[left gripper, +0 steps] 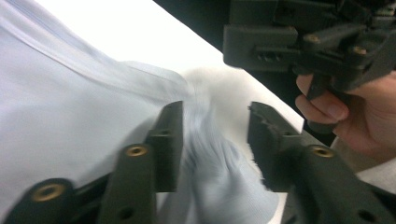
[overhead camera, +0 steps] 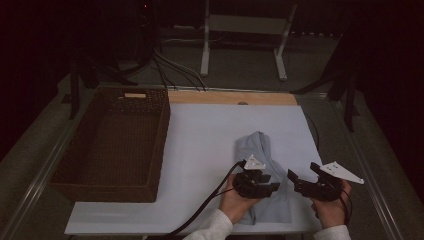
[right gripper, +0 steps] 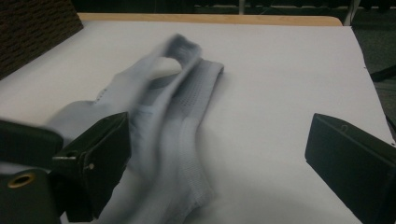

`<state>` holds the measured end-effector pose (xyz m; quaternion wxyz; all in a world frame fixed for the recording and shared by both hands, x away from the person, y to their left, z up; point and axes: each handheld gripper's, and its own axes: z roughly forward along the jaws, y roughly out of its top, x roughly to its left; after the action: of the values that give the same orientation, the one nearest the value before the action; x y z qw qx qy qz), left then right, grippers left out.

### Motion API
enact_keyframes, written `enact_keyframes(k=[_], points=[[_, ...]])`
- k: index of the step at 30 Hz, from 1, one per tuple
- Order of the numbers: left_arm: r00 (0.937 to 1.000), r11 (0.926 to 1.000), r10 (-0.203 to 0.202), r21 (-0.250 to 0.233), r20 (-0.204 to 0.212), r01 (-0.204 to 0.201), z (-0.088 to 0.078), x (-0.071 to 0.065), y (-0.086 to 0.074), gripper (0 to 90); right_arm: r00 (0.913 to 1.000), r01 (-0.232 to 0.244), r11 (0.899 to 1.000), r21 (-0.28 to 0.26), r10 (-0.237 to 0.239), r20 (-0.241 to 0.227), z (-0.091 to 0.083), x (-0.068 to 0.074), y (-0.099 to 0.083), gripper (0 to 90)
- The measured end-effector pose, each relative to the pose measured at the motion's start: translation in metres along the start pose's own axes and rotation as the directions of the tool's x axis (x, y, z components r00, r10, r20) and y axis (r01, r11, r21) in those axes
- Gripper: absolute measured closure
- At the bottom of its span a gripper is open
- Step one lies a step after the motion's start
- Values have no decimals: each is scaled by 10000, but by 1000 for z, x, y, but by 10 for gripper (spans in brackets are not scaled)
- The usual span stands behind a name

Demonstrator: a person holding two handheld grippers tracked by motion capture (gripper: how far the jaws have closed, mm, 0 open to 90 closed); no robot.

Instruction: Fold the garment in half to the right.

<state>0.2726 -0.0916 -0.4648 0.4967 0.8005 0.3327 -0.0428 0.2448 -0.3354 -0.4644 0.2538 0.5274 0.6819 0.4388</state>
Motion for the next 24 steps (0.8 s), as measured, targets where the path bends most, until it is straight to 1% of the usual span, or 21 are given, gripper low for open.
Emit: enact_keyframes(k=[4,7,9,10,13,15,16,17,19,22,24], points=[[9995,9998,65,-211,-319,-72,-7,4,1,459,10000,47,10000,82,-47,-43,0,2,0,75],[9989,9991,78,-417,-457,-97,-13,7,1,388,9999,74,9999,137,-72,-86,1,3,0,86],[9974,9985,161,-520,-701,-198,-16,8,1,319,9999,71,9999,154,-68,-141,1,4,0,87],[9962,9983,159,-545,-854,-206,-18,9,1,302,9999,87,9998,158,-85,-146,1,4,0,87],[9935,9976,249,-622,-1113,-320,-22,10,1,231,9997,149,9996,222,-145,-187,1,6,0,87],[9928,9974,255,-639,-1167,-332,-22,10,1,183,9996,166,9995,250,-161,-216,2,6,0,87],[9905,9973,343,-601,-1334,-427,-24,10,1,156,9996,179,9995,261,-174,-217,2,6,0,87],[9893,9971,377,-607,-1407,-466,-25,9,1,147,9996,193,9995,269,-187,-234,2,7,0,88],[9879,9967,430,-617,-1489,-526,-27,9,0,91,9993,217,9992,324,-208,-297,2,8,0,89],[9871,9962,508,-626,-1517,-609,-29,10,0,35,9989,290,9986,449,-273,-376,3,10,-1,91],[9869,9959,556,-628,-1517,-658,-31,10,0,14,9986,325,9982,505,-303,-439,4,11,-1,92]])
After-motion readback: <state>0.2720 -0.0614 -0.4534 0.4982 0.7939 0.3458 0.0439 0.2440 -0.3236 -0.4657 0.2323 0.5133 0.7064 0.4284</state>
